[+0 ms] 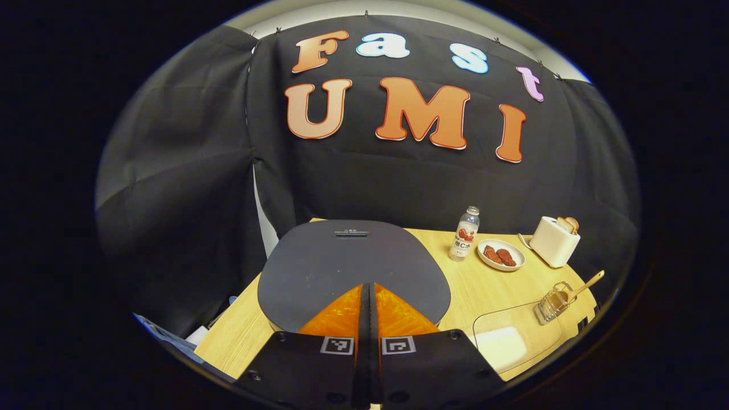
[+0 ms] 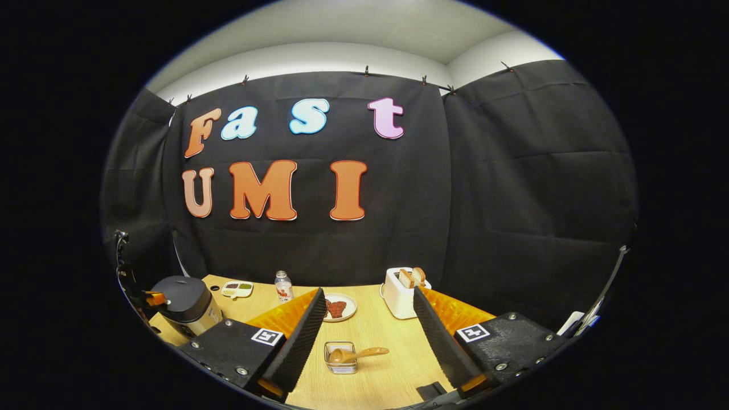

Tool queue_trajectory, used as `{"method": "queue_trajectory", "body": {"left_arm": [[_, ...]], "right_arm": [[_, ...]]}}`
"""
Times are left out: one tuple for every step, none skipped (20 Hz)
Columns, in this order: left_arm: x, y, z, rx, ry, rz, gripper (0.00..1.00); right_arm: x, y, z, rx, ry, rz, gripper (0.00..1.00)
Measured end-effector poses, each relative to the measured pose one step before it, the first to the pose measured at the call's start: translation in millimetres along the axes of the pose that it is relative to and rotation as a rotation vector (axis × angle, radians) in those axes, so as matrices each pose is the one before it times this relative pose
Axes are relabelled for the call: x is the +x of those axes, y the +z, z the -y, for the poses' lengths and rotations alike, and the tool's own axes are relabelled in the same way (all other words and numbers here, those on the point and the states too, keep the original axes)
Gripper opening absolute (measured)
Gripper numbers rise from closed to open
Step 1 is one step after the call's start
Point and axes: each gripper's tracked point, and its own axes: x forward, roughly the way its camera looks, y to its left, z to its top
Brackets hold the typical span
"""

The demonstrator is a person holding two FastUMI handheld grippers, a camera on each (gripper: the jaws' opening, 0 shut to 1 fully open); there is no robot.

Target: Close the left gripper, press the button to open the rice cooker; take a wooden spoon from the chopstick holder with the right hand, scoop a spoonful of rice and pour it into the rice cooker, then put the wooden spoon back into the chopstick holder.

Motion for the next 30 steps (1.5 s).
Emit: {"method": "queue_trajectory", "body": {"left_arm": [[-2.45,3.01,-0.04,-0.00377,-0.00293,0.01775,0.04],[2.44,-0.40,0.76,-0.00118,-0.00156,-0.01172,0.04],[-0.39,-2.60,0.15,0.00929,-0.00264,-0.01601,0.04],[0.50,-6.84,-0.48,0.00806,-0.00503,-0.02306,0.04],[1.09,-1.97,-0.56,-0.00215,-0.00838,-0.01372,0.04],[1.71,-2.69,-1.10,-0.01647,-0.00858,-0.01509,0.05],[-1.81,1.75,0.73,-0.01766,-0.01025,0.01346,0.09],[0.41,3.31,-0.07,0.00052,0.00155,0.01241,0.05],[-2.17,-0.81,0.18,0.01220,0.01342,-0.00697,0.05],[1.51,1.35,0.17,0.02647,0.01133,0.01484,0.05],[-0.31,0.74,0.25,0.02227,0.00704,0.00620,0.05],[-0.77,1.35,0.40,0.00347,0.00305,-0.00857,0.05],[-0.29,6.25,-0.30,-0.01710,-0.00008,-0.00369,0.04],[-3.29,1.31,-1.38,-0.03479,0.00344,-0.02315,0.04],[-6.14,15.62,-0.38,-0.03268,-0.00394,0.03317,0.04],[-3.89,18.10,0.82,-0.02769,-0.00252,0.02899,0.04],[-5.69,21.34,0.79,-0.01709,0.00047,0.04111,0.04],[-5.37,20.05,-0.41,0.00513,0.00866,0.03983,0.04],[-6.35,21.44,-0.78,0.01935,0.01025,0.04021,0.04],[-8.01,21.05,1.88,0.01588,-0.00176,0.04314,0.04],[-5.10,17.41,3.11,0.00485,-0.00546,0.02600,0.04],[-8.67,13.41,2.85,-0.00270,-0.00640,0.01870,0.04],[-7.08,11.12,3.45,-0.00321,-0.00565,0.01662,0.00],[-6.24,8.85,1.15,0.00175,0.00099,0.01734,0.00],[-6.97,8.87,-0.62,0.00896,0.00541,0.01776,0.00],[-5.60,7.07,-0.31,0.01184,0.00366,0.01660,0.00],[-7.50,6.91,-0.28,0.00931,0.00769,0.00695,0.04],[-7.58,5.87,-0.61,0.00682,0.01043,0.00523,0.04],[-7.09,7.90,-2.56,0.00782,0.01484,0.00991,0.04],[-7.05,8.40,-1.54,0.00422,0.01115,0.01650,0.04]], "right_arm": [[0.59,-1.20,-0.84,0.00304,-0.00072,-0.00473,1.00],[0.87,-1.94,0.91,0.00169,-0.00214,-0.00515,0.95],[0.19,-2.21,0.47,0.00085,-0.00314,-0.00430,0.95],[-0.32,-1.54,0.68,0.00099,-0.00056,-0.00308,0.95],[-0.38,-2.08,0.25,0.00111,-0.00109,-0.00402,0.95],[-0.02,-2.36,0.50,0.00101,-0.00074,-0.00490,0.95],[-0.25,-2.54,0.42,0.00196,-0.00100,-0.00523,0.95],[-0.11,-2.65,-0.04,0.00278,0.00018,-0.00620,0.95],[-0.45,-1.11,-0.25,0.00194,0.00247,-0.00354,0.95],[-0.42,-0.13,0.19,-0.00044,0.00129,0.00098,0.95],[-0.25,0.91,1.12,-0.00314,-0.00137,0.00254,0.95],[0.46,0.60,1.38,-0.00399,-0.00187,0.00217,0.95],[-0.05,0.72,1.50,-0.00380,-0.00133,0.00292,0.95],[-1.19,0.69,0.56,-0.00370,0.00000,0.00541,0.95],[-0.24,1.82,0.66,-0.00260,-0.00077,0.00791,0.95],[0.11,0.01,1.18,-0.00176,-0.00219,0.00754,1.00],[0.53,0.34,1.15,0.00003,-0.00048,0.00450,0.95],[0.57,-1.09,1.09,0.00216,-0.00019,0.00628,0.95],[1.60,-1.26,0.77,0.00285,-0.00069,0.00321,0.95],[2.52,-2.42,0.95,0.00502,-0.00257,0.00589,0.95],[1.67,-2.06,1.12,0.00612,-0.00132,0.00714,0.95],[3.03,-3.62,0.80,0.00682,0.00063,0.00700,0.95],[4.25,-5.61,1.33,0.00808,-0.00039,0.00602,0.95],[4.37,-6.77,0.88,0.00688,-0.00015,0.00117,0.95],[5.26,-9.29,0.64,0.00414,0.00022,-0.00304,0.95],[5.17,-9.25,1.12,0.00423,-0.00027,0.00630,0.95],[7.02,-8.82,2.65,-0.00289,-0.00986,-0.00067,1.00],[6.91,-12.18,2.56,-0.00733,-0.00552,-0.00162,0.95],[7.08,-12.14,1.20,-0.00396,-0.00840,-0.01128,0.95],[6.31,-11.51,-0.42,0.00741,-0.00077,-0.01503,0.95]]}}
